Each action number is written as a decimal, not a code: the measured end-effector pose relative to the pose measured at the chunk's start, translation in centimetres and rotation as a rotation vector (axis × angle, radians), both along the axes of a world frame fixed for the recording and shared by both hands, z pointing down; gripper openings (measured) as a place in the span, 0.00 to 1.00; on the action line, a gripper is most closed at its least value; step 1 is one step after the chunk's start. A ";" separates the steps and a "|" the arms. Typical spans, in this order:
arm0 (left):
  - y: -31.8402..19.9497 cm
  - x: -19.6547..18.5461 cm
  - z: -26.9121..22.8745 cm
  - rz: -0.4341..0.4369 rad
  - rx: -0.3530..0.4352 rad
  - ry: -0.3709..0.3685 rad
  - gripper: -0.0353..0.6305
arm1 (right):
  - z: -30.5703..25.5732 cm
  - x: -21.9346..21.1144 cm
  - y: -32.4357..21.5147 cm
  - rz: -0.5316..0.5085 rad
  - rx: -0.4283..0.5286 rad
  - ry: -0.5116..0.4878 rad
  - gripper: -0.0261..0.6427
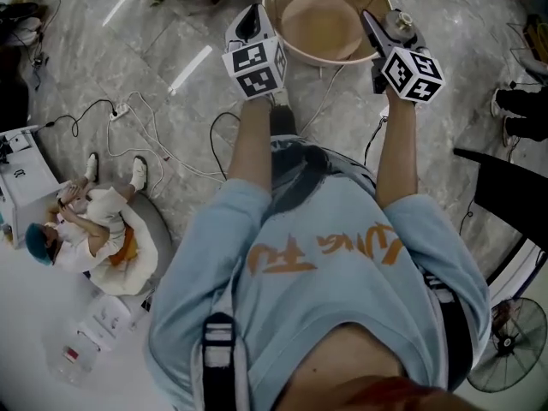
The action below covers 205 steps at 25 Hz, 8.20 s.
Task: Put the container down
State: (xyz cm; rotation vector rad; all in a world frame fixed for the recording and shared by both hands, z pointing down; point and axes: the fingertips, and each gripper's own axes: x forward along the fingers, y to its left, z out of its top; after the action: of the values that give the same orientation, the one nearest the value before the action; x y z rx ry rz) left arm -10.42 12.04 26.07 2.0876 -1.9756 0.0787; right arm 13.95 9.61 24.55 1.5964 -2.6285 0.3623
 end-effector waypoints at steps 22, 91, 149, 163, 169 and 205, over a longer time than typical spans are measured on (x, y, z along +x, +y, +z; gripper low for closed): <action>-20.8 -9.4 9.7 0.070 -0.213 0.028 0.09 | 5.2 -7.5 -21.0 0.123 -0.091 0.096 0.57; -33.9 -2.6 47.7 0.126 -0.556 0.008 0.09 | 52.5 -19.5 -37.4 -0.399 -0.331 0.326 0.57; -31.0 -3.7 45.8 0.025 -0.523 0.036 0.09 | 53.7 -20.2 -38.8 -0.393 -0.408 0.456 0.58; -28.2 0.5 32.0 0.014 -0.447 0.019 0.09 | 36.9 -10.2 -31.7 -0.237 -0.376 0.245 0.11; -25.6 1.6 24.7 0.002 -0.416 0.002 0.09 | 28.6 -8.8 -29.6 -0.224 -0.343 0.144 0.06; -33.4 10.8 -7.7 0.203 0.196 -0.111 0.09 | -7.1 -0.1 -32.0 -0.021 0.268 0.130 0.06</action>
State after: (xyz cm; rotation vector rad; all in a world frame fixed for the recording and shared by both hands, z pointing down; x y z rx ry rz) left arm 0.35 -21.39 18.40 2.4555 -1.8936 0.0419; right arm 13.80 -22.40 17.47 1.5965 -2.6815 -0.0983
